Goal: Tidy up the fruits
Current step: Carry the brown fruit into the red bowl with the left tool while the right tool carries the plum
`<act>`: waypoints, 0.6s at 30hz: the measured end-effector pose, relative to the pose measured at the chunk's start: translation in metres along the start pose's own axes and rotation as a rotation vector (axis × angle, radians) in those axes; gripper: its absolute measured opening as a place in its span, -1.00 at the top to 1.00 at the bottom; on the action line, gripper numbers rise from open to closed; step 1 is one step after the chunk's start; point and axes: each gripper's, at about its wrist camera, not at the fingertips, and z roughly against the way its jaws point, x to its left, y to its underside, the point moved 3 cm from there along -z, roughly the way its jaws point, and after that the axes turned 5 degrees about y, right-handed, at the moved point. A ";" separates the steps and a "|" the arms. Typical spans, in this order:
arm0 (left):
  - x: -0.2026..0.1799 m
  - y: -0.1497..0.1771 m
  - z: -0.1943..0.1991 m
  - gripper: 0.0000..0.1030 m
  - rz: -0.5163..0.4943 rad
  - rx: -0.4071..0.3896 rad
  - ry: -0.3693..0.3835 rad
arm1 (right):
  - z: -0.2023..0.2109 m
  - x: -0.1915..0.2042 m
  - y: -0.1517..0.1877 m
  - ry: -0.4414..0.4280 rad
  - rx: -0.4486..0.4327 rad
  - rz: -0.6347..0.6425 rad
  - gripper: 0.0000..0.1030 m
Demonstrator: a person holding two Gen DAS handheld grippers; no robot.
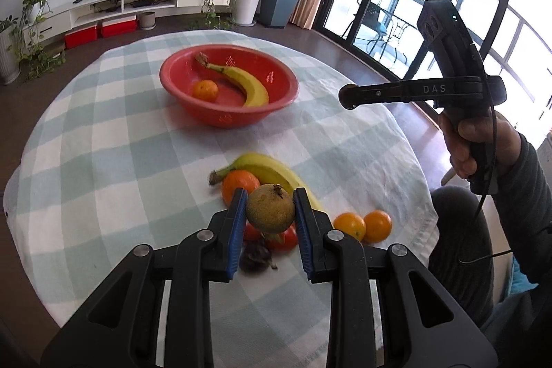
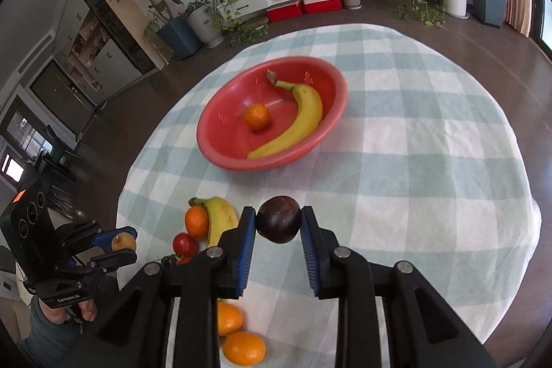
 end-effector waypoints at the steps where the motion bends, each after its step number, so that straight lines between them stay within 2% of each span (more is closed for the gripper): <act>1: 0.003 -0.011 -0.002 0.51 -0.007 -0.005 -0.007 | 0.001 0.002 -0.008 -0.001 -0.014 0.011 0.44; 5: 0.013 -0.058 -0.017 0.51 -0.033 -0.004 -0.030 | -0.006 0.014 -0.038 0.003 -0.047 0.072 0.44; 11: 0.028 -0.114 -0.061 0.51 -0.067 0.042 -0.092 | -0.045 0.022 -0.066 0.028 -0.010 0.128 0.44; 14: 0.035 -0.129 -0.087 0.51 -0.096 0.088 -0.134 | -0.064 0.020 -0.074 0.034 0.017 0.132 0.44; 18: 0.045 -0.132 -0.118 0.51 -0.117 0.148 -0.162 | -0.089 0.017 -0.080 0.046 0.059 0.139 0.44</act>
